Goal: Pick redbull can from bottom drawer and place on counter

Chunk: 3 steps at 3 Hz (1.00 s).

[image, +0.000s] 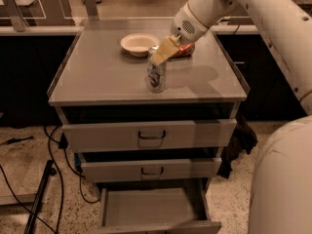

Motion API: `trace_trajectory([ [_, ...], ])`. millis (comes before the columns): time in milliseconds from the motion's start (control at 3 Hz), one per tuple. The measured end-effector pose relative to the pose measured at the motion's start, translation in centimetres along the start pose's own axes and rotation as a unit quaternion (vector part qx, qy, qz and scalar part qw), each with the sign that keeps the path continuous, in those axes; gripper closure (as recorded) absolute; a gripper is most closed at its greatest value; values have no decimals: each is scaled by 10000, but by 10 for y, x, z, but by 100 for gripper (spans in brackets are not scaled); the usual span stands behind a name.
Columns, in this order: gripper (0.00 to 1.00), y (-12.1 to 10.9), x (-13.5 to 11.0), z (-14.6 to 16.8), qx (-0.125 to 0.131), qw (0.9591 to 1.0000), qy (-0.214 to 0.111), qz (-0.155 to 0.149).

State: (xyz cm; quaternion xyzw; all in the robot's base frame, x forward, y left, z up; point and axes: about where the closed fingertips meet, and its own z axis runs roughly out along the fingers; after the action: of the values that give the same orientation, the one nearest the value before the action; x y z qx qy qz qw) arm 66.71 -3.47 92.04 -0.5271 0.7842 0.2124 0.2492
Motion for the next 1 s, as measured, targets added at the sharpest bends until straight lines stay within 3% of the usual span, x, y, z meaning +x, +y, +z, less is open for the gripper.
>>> trace_trajectory([
  [333,85,0,0,0,-3,10000,-1,-1],
  [1000,38,0,0,0,-3,10000,-1,-1],
])
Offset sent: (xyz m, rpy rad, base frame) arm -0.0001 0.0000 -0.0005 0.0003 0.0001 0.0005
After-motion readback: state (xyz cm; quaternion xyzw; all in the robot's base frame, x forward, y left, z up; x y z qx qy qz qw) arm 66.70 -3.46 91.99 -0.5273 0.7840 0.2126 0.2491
